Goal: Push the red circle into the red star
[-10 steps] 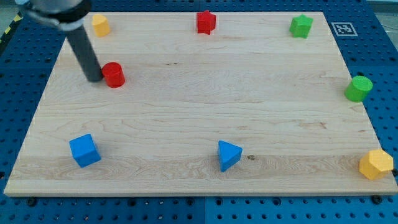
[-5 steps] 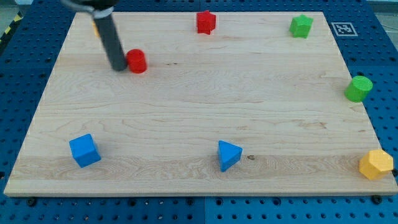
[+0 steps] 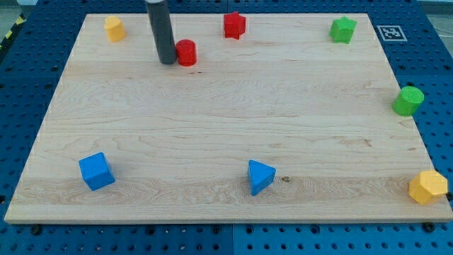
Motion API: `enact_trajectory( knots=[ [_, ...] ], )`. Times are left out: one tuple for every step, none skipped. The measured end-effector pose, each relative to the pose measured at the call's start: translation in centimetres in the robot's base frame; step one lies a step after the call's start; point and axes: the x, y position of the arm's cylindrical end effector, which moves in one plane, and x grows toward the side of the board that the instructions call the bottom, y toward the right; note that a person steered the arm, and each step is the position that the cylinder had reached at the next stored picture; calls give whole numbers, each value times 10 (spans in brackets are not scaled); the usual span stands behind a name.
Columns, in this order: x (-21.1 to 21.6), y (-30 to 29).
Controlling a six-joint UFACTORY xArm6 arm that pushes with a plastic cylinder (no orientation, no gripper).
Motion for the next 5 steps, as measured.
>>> enact_trajectory(
  knots=[
    [7,2],
    [25,14],
    [15,29],
    [-28,41],
    [-44,42]
  ],
)
